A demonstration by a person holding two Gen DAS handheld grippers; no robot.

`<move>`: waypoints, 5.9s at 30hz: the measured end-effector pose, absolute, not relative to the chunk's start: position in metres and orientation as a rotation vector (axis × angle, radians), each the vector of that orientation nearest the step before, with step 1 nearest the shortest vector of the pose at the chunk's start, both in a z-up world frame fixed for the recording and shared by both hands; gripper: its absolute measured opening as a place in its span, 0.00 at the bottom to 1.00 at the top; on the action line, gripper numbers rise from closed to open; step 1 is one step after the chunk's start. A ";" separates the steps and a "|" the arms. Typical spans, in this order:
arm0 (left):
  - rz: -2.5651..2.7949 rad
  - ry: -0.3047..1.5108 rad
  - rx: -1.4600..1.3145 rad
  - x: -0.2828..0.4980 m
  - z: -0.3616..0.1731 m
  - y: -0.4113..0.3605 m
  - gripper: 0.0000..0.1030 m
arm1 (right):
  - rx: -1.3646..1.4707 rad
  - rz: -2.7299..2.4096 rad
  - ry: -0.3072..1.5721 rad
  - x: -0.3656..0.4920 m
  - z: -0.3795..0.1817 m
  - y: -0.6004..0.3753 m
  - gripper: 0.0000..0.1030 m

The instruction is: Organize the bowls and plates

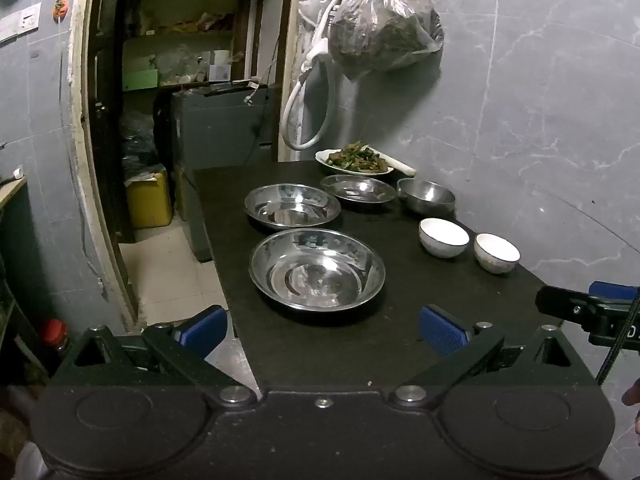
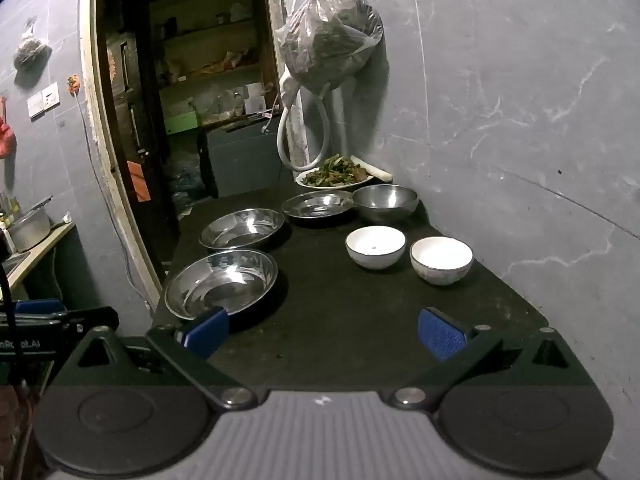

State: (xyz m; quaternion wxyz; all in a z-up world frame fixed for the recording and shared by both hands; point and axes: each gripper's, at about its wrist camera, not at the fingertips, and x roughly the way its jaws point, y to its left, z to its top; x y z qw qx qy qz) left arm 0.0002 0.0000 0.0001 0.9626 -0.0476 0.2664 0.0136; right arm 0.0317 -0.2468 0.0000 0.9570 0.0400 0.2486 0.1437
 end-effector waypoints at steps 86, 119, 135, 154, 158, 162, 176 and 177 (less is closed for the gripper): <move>-0.001 0.614 -0.062 0.036 -0.016 -0.021 0.99 | 0.094 0.267 0.552 0.041 -0.007 -0.258 1.00; 0.314 0.747 -0.191 0.134 -0.020 0.046 0.99 | 0.047 0.501 0.665 0.160 -0.025 -0.212 1.00; 0.232 0.746 -0.154 0.246 -0.015 0.109 0.99 | 0.011 0.501 0.654 0.239 -0.022 -0.147 1.00; 0.079 0.762 -0.236 0.345 -0.057 0.149 0.92 | -0.048 0.439 0.736 0.331 -0.044 -0.079 1.00; 0.055 0.771 -0.250 0.348 -0.059 0.149 0.83 | -0.031 0.451 0.757 0.341 -0.050 -0.071 0.97; 0.031 0.788 -0.241 0.353 -0.063 0.144 0.70 | -0.006 0.460 0.787 0.350 -0.057 -0.064 0.89; 0.032 0.823 -0.336 0.357 -0.074 0.159 0.12 | -0.030 0.444 0.840 0.361 -0.070 -0.049 0.51; 0.034 0.821 -0.339 0.356 -0.074 0.161 0.11 | -0.036 0.437 0.837 0.360 -0.070 -0.049 0.49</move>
